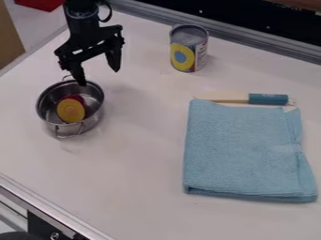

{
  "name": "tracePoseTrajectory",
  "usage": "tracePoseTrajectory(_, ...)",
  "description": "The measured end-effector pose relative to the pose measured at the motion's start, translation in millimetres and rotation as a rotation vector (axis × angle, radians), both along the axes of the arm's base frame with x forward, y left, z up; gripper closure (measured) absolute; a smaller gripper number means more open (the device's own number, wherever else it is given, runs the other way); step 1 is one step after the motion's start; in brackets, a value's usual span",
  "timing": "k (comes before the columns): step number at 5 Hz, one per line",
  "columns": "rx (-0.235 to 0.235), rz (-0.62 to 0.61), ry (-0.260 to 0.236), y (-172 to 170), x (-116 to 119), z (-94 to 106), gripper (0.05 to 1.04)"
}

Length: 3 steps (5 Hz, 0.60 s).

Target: Move the boiler to the middle of the table

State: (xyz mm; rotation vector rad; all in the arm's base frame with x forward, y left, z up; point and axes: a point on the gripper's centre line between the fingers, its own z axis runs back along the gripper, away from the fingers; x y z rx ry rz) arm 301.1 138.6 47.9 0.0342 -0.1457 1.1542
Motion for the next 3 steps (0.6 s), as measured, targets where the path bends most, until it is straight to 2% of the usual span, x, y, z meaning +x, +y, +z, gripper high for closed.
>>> tracePoseTrajectory(1,-0.008,0.051,0.014,-5.7,-4.1,-11.3,0.085)
tracePoseTrajectory(3,-0.034,0.141,0.071,-6.0,-6.7,-30.7,0.085)
